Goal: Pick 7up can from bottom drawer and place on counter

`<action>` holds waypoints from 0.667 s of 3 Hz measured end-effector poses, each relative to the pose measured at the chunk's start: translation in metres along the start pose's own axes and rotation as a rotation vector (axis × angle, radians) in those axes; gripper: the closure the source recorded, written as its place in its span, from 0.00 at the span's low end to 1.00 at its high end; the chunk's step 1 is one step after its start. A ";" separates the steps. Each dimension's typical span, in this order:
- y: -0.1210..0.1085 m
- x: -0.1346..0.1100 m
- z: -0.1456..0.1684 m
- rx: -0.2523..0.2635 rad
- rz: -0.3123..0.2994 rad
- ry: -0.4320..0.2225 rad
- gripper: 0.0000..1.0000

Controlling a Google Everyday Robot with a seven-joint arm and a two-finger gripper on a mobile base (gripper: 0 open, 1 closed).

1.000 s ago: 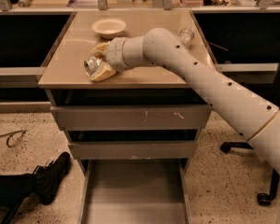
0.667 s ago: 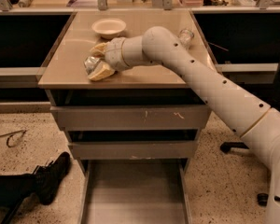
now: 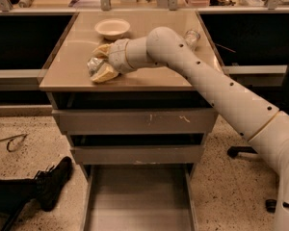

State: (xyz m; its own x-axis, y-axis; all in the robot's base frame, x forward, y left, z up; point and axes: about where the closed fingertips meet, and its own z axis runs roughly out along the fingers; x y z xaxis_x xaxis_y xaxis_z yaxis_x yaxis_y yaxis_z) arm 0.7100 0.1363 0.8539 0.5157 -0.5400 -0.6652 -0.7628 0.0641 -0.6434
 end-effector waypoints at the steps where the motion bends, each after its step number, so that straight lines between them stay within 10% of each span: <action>1: 0.000 0.000 0.000 0.000 0.000 0.000 0.35; 2: 0.000 0.000 0.000 0.000 0.000 0.000 0.11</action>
Offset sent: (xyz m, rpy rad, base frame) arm 0.0000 0.0000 0.0000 0.0000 0.0000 0.0000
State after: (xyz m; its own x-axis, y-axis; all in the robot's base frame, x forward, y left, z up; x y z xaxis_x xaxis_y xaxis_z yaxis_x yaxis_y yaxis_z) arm 0.7099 0.1364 0.8539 0.5157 -0.5399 -0.6652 -0.7629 0.0641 -0.6434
